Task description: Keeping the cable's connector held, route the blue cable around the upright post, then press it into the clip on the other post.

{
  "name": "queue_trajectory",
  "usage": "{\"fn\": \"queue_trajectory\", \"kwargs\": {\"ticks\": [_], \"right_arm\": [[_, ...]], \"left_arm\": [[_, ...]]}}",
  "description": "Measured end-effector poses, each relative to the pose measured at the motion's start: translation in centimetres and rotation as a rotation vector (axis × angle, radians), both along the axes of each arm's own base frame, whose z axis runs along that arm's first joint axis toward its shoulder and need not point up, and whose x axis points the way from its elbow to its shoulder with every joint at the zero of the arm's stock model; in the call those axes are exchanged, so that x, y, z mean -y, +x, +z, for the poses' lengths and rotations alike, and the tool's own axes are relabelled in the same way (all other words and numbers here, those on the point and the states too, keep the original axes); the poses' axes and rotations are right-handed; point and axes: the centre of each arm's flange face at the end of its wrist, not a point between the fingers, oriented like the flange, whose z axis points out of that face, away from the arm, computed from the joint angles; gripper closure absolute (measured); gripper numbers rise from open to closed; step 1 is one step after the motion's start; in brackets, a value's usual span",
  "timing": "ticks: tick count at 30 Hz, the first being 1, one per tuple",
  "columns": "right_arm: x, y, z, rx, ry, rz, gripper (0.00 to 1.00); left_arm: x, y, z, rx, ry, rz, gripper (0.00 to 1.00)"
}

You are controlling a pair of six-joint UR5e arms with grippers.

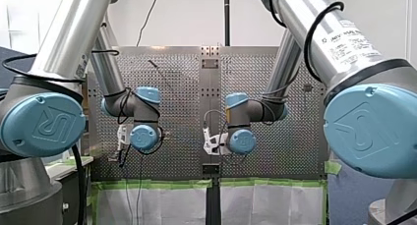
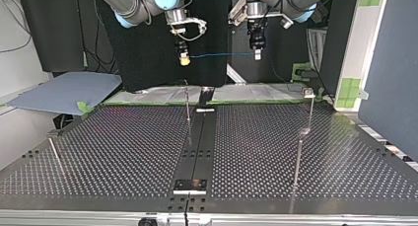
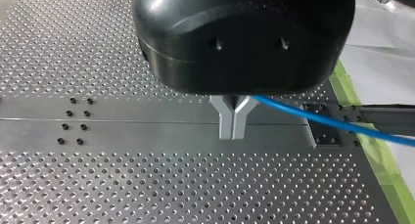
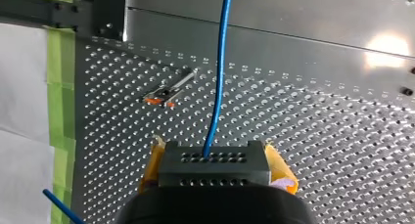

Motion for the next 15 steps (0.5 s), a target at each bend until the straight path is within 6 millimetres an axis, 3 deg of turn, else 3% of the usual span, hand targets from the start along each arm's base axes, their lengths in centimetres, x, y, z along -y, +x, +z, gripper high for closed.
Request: {"fn": "queue_trajectory", "kwargs": {"ticks": [5, 15], "right_arm": [[0.3, -0.2, 0.3, 0.006, 0.006, -0.005, 1.00], [0.9, 1.2, 5.6, 0.161, -0.011, 0.044, 1.00]], "left_arm": [[0.1, 0.1, 0.0, -0.006, -0.011, -0.005, 1.00], [0.0, 0.3, 2.6, 0.018, -0.096, -0.011, 1.00]]}}
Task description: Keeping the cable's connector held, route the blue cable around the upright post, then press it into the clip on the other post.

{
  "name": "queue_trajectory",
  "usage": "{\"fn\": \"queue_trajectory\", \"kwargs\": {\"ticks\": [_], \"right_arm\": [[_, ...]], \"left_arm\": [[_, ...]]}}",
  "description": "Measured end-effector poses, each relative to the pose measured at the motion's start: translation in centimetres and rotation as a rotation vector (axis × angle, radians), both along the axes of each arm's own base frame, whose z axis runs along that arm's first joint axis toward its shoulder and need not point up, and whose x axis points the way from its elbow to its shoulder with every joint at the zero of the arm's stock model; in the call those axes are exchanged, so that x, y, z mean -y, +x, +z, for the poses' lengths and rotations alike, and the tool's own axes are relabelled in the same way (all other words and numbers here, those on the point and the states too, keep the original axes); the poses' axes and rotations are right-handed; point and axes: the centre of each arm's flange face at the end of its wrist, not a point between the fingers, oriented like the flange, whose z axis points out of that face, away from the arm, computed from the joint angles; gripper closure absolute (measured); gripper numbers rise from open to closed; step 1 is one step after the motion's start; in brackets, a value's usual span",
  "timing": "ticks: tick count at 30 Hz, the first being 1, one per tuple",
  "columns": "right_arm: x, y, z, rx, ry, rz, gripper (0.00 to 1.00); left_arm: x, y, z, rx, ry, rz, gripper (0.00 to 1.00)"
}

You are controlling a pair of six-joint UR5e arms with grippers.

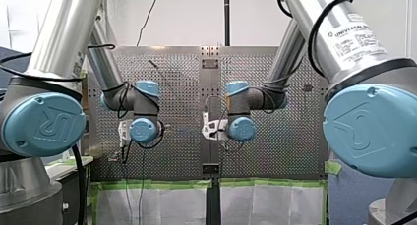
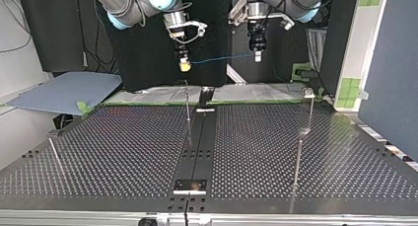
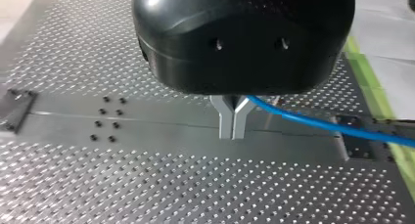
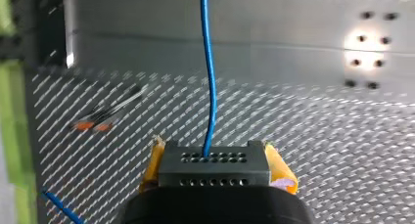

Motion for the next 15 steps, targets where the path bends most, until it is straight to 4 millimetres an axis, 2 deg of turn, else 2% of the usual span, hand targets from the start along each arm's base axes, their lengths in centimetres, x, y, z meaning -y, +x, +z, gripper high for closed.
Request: {"fn": "queue_trajectory", "kwargs": {"ticks": [8, 15], "right_arm": [[0.9, 1.8, 5.4, 0.086, -0.057, 0.058, 1.00], [2.0, 3.0, 11.3, 0.126, -0.118, 0.067, 1.00]], "left_arm": [[-0.6, 0.5, 2.6, 0.040, -0.091, 0.031, 1.00], [-1.0, 2.5, 6.1, 0.098, -0.179, 0.089, 1.00]]}}
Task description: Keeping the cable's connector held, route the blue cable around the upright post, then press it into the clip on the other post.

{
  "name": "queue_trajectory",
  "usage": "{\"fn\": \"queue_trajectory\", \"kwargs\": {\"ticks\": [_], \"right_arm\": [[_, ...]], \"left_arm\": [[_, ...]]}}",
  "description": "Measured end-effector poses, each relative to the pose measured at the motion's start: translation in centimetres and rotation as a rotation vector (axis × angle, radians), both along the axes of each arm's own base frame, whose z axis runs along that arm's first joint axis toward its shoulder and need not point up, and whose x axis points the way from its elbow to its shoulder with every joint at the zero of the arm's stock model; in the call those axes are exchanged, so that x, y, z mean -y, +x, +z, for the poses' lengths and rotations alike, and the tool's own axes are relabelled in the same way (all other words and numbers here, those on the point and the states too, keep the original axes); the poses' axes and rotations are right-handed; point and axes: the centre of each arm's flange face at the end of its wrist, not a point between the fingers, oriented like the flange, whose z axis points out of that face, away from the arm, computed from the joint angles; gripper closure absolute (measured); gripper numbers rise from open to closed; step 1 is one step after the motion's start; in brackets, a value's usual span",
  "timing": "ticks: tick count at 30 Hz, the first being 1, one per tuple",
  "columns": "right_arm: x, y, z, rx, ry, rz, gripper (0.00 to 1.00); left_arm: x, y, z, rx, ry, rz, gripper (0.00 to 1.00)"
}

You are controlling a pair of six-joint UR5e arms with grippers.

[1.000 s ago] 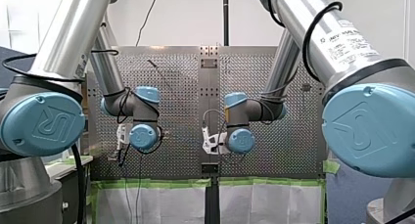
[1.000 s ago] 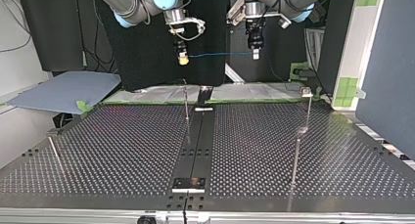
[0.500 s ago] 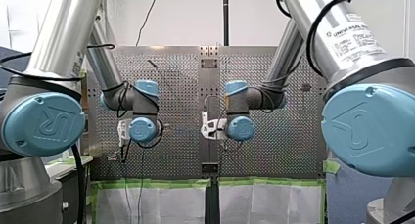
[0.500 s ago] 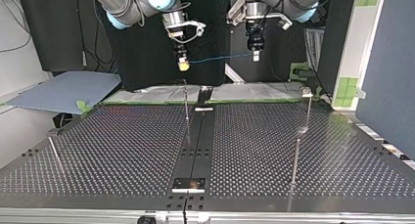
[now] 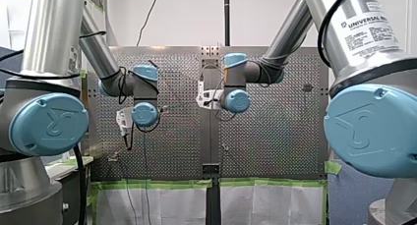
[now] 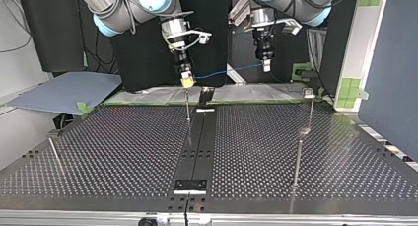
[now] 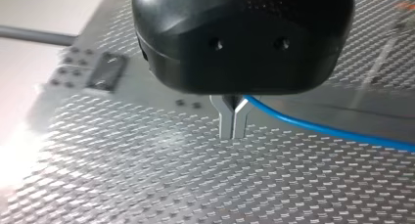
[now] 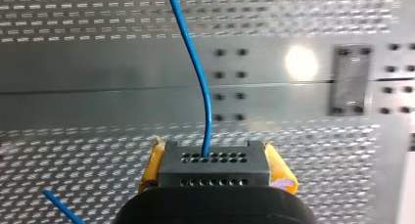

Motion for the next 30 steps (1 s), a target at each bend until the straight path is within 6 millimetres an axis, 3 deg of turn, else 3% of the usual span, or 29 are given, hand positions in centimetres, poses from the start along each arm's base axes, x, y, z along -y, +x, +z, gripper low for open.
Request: {"fn": "queue_trajectory", "kwargs": {"ticks": [13, 30], "right_arm": [[1.7, 2.0, 4.6, 0.005, -0.010, 0.035, 1.00], [3.2, 3.9, 9.4, 0.029, -0.035, 0.066, 1.00]], "left_arm": [[-0.7, 3.7, 8.9, 0.127, -0.107, 0.060, 1.00], [-3.0, 5.1, 21.0, 0.255, -0.137, 0.119, 1.00]]}}
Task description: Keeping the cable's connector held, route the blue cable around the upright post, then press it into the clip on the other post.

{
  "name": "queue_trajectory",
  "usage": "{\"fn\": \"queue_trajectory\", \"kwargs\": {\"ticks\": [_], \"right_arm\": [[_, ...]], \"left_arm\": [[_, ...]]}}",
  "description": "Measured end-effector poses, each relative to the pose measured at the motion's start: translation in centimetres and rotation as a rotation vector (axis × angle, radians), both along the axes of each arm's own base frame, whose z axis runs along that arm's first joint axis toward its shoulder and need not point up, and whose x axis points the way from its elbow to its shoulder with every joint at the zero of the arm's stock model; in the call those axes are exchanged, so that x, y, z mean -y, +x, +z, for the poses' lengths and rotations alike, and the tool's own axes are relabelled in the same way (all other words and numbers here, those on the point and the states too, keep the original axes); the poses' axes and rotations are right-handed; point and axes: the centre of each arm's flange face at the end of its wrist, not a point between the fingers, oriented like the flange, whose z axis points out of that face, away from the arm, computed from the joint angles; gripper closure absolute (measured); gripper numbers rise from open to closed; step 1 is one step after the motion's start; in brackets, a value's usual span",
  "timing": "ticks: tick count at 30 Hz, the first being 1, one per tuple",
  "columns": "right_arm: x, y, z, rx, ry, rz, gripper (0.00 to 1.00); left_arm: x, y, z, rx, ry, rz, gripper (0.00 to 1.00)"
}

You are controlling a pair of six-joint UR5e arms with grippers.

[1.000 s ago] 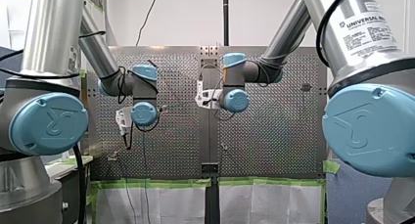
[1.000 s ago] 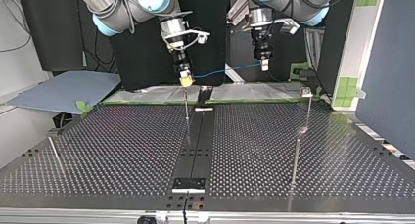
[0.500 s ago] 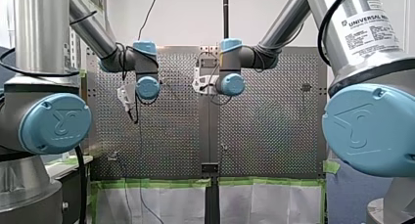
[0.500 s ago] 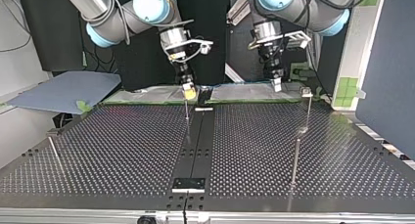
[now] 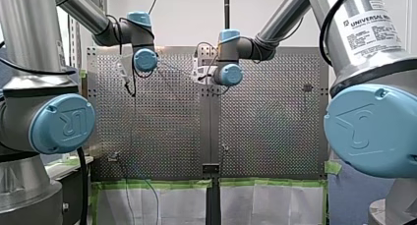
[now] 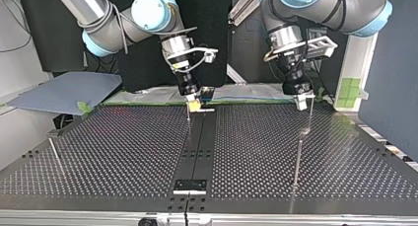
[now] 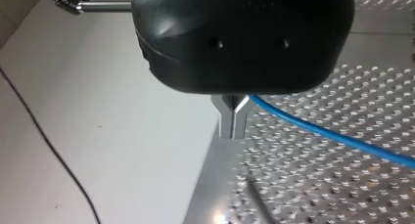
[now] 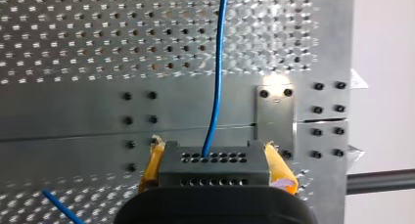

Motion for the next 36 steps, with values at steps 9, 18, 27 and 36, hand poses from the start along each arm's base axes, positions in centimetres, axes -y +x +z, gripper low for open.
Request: {"fn": "queue_trajectory", "kwargs": {"ticks": [9, 18, 27, 36], "right_arm": [[1.2, 0.8, 3.4, 0.023, -0.019, 0.011, 1.00], [1.9, 1.7, 7.1, 0.052, -0.046, 0.033, 1.00], [2.4, 2.8, 11.4, 0.119, -0.086, 0.078, 1.00], [3.3, 3.4, 15.8, 0.177, -0.147, 0.083, 1.00]], "left_arm": [[-0.6, 1.3, 3.6, 0.009, 0.022, -0.012, 1.00], [-2.1, 2.6, 7.2, 0.009, 0.048, 0.015, 1.00], [-4.9, 4.7, 10.2, -0.001, 0.078, 0.024, 1.00], [-7.8, 8.5, 10.4, -0.077, 0.110, 0.024, 1.00]]}}
